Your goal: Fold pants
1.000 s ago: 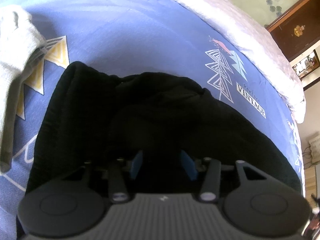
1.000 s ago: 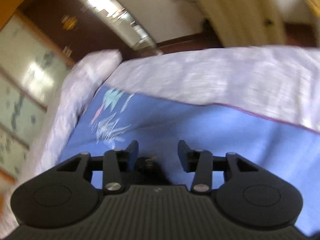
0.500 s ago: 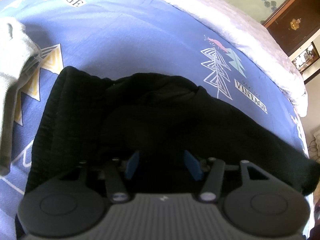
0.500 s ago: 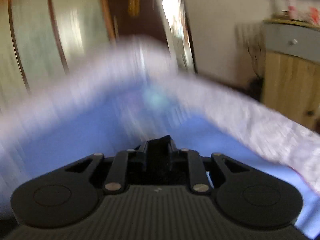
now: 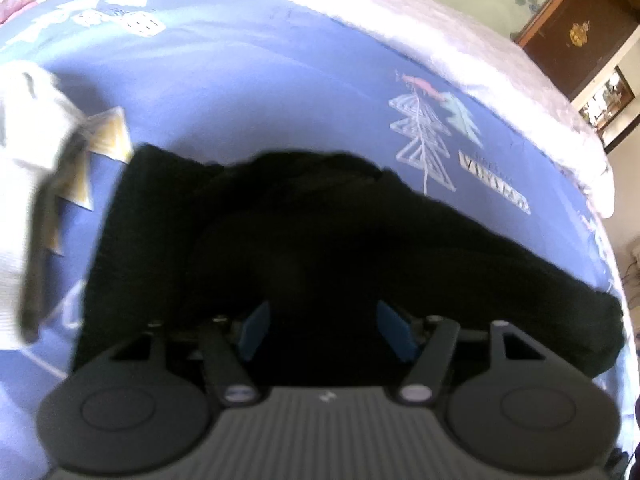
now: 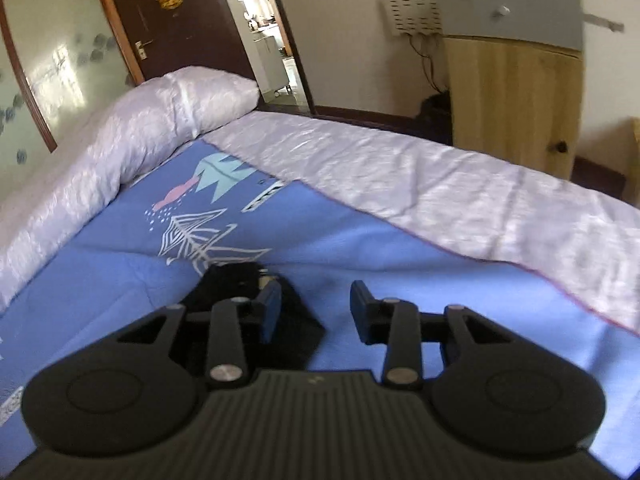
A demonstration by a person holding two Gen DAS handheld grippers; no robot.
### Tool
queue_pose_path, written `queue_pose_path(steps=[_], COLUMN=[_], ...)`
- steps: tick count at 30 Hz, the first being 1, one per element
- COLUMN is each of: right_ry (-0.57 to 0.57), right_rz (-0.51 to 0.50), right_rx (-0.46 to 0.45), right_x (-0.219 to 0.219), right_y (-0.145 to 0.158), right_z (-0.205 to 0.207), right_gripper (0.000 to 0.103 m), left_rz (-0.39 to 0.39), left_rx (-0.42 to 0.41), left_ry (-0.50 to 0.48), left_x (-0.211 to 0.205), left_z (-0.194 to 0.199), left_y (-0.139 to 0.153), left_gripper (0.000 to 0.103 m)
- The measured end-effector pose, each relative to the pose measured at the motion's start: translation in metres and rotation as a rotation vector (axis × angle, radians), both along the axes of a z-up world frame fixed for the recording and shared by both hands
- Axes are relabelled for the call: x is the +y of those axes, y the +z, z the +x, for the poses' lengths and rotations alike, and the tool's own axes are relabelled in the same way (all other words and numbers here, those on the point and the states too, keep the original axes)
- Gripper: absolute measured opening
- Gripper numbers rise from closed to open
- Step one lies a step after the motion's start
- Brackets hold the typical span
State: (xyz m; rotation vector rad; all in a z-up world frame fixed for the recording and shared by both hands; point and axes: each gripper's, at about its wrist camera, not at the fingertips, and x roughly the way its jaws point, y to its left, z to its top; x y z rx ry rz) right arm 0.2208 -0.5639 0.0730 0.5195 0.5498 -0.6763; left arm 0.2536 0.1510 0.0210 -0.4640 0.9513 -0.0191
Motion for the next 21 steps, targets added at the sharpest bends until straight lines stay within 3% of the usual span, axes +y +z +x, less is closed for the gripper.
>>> queue_pose_path(steps=[3, 5, 10, 14, 21], right_ry=[0.041, 0.098, 0.174, 0.136, 0.023], right_rz=[0.057, 0.067, 0.047, 0.112, 0.292], right_rx=[-0.039, -0.048, -0.018, -0.032, -0.133], right_x=[0.013, 0.033, 0.068, 0.066, 0.059], right_y=[0.017, 0.022, 0.030, 0.028, 0.017], right_z=[-0.027, -0.045, -0.119, -0.216, -0.357], right_gripper=[0.041, 0.042, 0.043, 0.044, 0.045], left_rz=[0.038, 0.022, 0.039, 0.032, -0.077], left_rx=[-0.047, -0.047, -0.042, -0.049, -0.008], left_ry=[0.053, 0.099, 0.097, 0.112, 0.147], left_x=[0.019, 0.037, 0.059, 0.079, 0.103], left_z=[-0.015, -0.025, -0.067, -0.128, -0.228], left_y=[0.020, 0.030, 0.050, 0.067, 0.067], left_gripper=[0.061, 0.061, 0.061, 0.061, 0.063])
